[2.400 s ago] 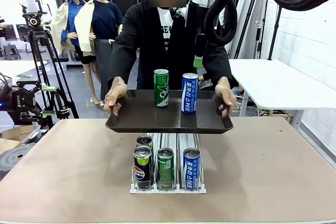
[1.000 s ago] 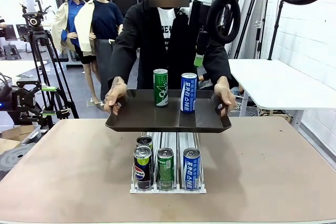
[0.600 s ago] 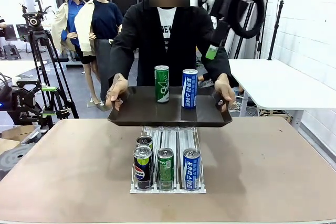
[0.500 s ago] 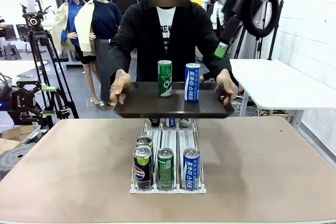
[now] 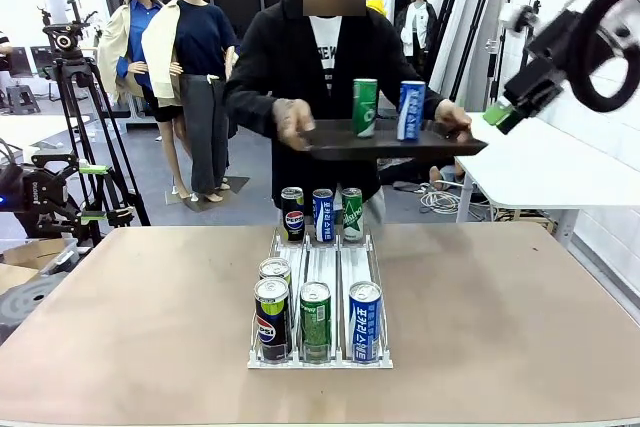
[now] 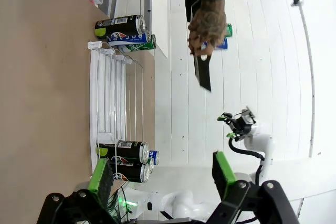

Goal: Retrieve and hand over the desired beverage to the person.
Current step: Place the picked can on the Handle tray extended by the person.

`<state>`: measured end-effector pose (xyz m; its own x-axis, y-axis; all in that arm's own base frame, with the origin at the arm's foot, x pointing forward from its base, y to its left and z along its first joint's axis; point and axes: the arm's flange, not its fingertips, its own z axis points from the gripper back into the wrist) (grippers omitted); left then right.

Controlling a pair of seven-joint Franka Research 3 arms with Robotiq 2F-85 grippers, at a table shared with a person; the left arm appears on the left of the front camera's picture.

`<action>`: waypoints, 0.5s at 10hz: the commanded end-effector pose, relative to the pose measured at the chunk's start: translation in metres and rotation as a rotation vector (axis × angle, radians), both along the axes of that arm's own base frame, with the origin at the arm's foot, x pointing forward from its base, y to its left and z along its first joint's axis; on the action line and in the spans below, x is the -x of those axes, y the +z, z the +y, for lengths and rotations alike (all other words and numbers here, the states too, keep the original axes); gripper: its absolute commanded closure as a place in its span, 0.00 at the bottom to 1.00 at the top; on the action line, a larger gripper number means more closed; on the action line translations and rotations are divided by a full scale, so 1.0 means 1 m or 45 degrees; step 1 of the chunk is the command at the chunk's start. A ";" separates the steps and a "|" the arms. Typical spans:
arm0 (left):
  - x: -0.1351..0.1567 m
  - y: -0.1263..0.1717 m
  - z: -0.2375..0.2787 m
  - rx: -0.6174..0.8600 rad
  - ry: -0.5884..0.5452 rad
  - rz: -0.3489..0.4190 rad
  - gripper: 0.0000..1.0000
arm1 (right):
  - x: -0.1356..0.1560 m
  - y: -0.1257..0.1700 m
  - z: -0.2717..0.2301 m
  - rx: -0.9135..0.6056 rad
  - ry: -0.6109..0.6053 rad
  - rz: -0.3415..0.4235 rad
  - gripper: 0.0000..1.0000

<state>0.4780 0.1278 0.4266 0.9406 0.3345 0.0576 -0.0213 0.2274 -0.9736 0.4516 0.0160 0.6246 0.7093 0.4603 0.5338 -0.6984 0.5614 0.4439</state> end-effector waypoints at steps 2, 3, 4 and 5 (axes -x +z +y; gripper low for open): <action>0.001 0.002 -0.001 0.010 -0.008 -0.005 0.00 | 0.011 -0.057 -0.055 -0.369 -0.087 0.004 0.00; 0.001 0.002 -0.001 0.010 -0.008 -0.005 0.00 | 0.014 -0.072 -0.072 -0.432 -0.115 0.029 0.00; 0.001 0.002 -0.001 0.010 -0.008 -0.005 0.00 | 0.019 -0.090 -0.084 -0.504 -0.143 0.065 0.00; 0.001 0.002 -0.001 0.010 -0.008 -0.005 0.00 | 0.020 -0.109 -0.093 -0.594 -0.149 0.084 0.00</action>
<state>0.4781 0.1277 0.4266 0.9407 0.3342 0.0576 -0.0212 0.2274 -0.9736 0.4311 -0.0791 0.5290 0.7852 0.1302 0.6054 -0.5957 0.4262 0.6808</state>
